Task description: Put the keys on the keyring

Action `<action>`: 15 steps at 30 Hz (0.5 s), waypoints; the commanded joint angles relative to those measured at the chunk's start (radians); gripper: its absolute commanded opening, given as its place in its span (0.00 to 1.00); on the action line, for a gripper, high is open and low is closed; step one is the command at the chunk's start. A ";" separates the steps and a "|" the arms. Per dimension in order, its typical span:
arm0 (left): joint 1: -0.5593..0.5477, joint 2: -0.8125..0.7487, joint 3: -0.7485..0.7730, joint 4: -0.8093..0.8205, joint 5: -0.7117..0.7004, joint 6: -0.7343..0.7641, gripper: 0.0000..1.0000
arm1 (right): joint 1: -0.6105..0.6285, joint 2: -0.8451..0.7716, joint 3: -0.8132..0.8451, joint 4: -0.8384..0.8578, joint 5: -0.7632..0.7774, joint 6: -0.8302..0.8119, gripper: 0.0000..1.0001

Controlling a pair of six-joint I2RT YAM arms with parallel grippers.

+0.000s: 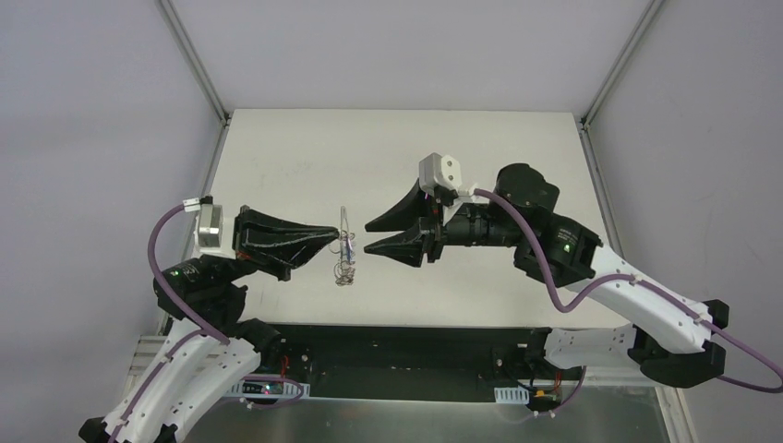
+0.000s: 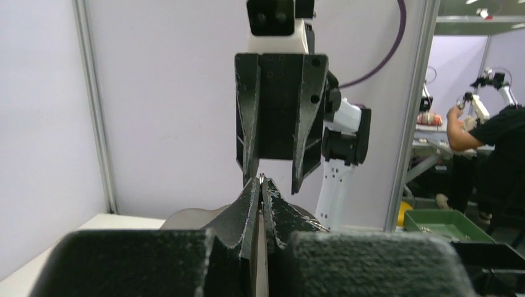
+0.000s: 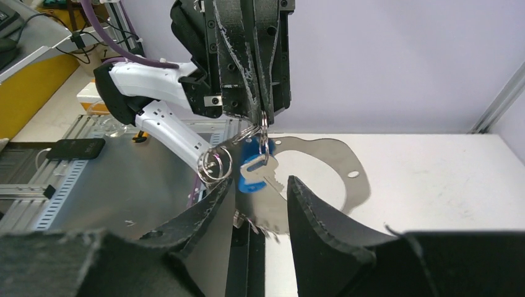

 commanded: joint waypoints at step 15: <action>-0.008 0.070 -0.134 0.698 -0.215 -0.165 0.00 | 0.006 0.081 0.130 0.158 -0.111 -0.156 0.44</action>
